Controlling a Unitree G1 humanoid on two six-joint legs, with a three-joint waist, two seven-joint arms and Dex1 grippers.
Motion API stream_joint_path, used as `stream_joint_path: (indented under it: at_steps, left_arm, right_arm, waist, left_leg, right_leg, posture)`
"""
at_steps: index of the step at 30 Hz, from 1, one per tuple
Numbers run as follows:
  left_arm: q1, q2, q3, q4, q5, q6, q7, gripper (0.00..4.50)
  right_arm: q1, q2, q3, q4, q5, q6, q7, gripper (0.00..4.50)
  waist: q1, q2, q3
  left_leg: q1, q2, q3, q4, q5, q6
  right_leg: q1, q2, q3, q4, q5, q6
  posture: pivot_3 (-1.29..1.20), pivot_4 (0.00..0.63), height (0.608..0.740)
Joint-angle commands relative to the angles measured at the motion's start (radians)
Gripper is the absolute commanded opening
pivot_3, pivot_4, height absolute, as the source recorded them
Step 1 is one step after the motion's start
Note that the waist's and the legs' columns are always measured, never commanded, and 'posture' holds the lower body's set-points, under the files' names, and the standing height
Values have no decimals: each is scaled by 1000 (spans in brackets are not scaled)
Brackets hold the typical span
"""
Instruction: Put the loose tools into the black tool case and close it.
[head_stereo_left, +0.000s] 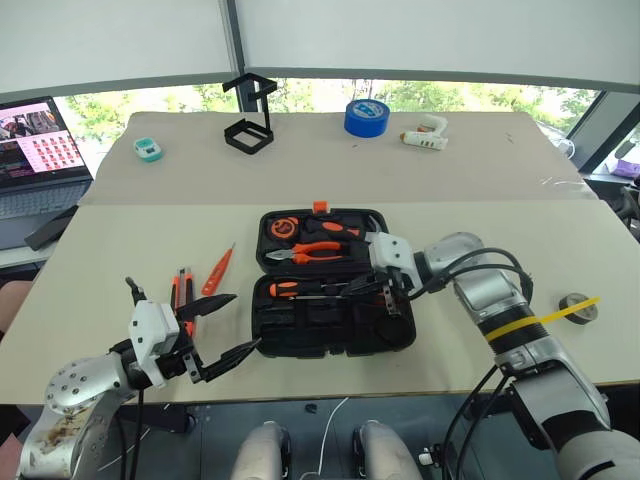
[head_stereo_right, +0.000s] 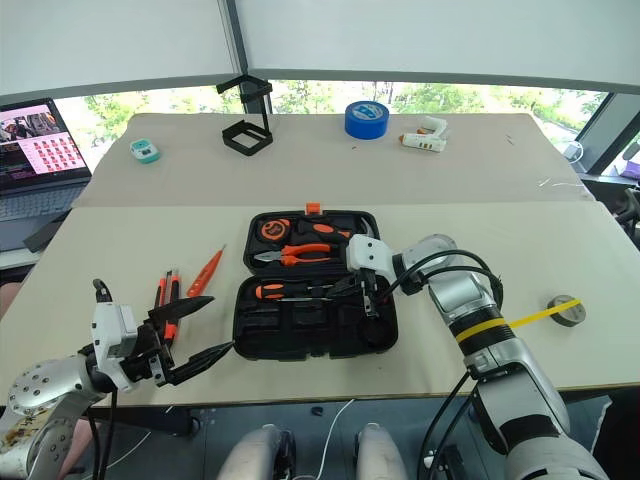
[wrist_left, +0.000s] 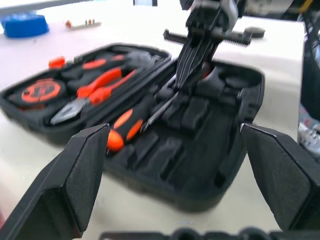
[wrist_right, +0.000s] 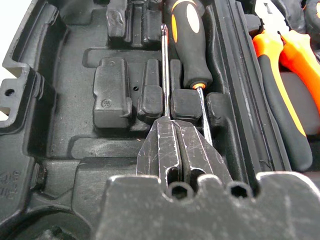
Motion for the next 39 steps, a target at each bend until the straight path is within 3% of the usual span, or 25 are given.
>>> stream_joint_path:
  at_steps: [1,6,10,15,20,24,28,34,39]
  left_arm:
    - [17,3,35,-18,-3,-16,17,4500]
    - [79,6,119,-26,-60,23,41,4500]
    - [213,-1,285,-3,-83,38,63,4500]
    - [347,-76,493,119,-49,-89,72,4500]
    - [410,-79,605,247,7,-21,211,4500]
    - [377,-32,578,188,-71,92,204,4500]
    - [238,89,481,93,-108,333,312,4500]
    - [-193,247,217,21,-227,771,496,4500]
    - [-490,237,24,50,-184,1018,648,4500]
  right_arm:
    - [12,-2,39,20,-48,0,3,7]
    - [28,30,-109,-41,108,-21,-14,7]
    - [104,-63,-276,-91,249,-6,32,1143]
    - [303,-182,-399,-179,273,-101,16,2847]
    - [470,-155,-527,-257,342,-212,-49,4456]
    - [507,-103,-587,-303,430,-163,-136,4456]
    - [484,-80,-589,-311,464,-154,-152,4456]
    - [429,-78,-537,-374,475,-120,-149,4456]
    - [414,-74,-499,-421,477,-87,-158,4456]
  waist:
    - [0,0,0]
    - [-1,0,0]
    - [-1,0,0]
    - [6,-1,0]
    - [-1,-3,0]
    - [0,-5,1]
    - [17,-6,1]
    - [21,-7,1]
    - [1,-7,1]
  left_leg:
    - [1,0,0,0,0,0]
    - [2,1,1,0,0,0]
    - [-4,2,3,-1,0,0]
    - [-5,1,4,-1,-2,2]
    - [-4,2,6,-1,-2,2]
    - [-3,3,7,-1,-2,2]
    - [-3,4,7,0,-1,1]
    - [-3,4,8,1,-1,0]
    - [-4,2,8,-1,-1,0]
  right_leg:
    - [1,0,0,0,0,0]
    - [1,0,0,0,0,0]
    - [-6,-1,2,1,0,-1]
    - [-5,-3,1,-5,0,0]
    - [-6,-1,3,-4,0,0]
    - [-6,0,3,-4,0,0]
    - [-5,-1,2,-4,1,0]
    - [-5,0,3,-2,4,1]
    - [-6,1,5,-2,5,2]
  posture:
    - [0,150,740]
    - [0,150,740]
    - [0,150,740]
    - [0,150,740]
    - [0,150,740]
    - [0,150,740]
    - [0,150,740]
    - [0,150,740]
    - [0,150,740]
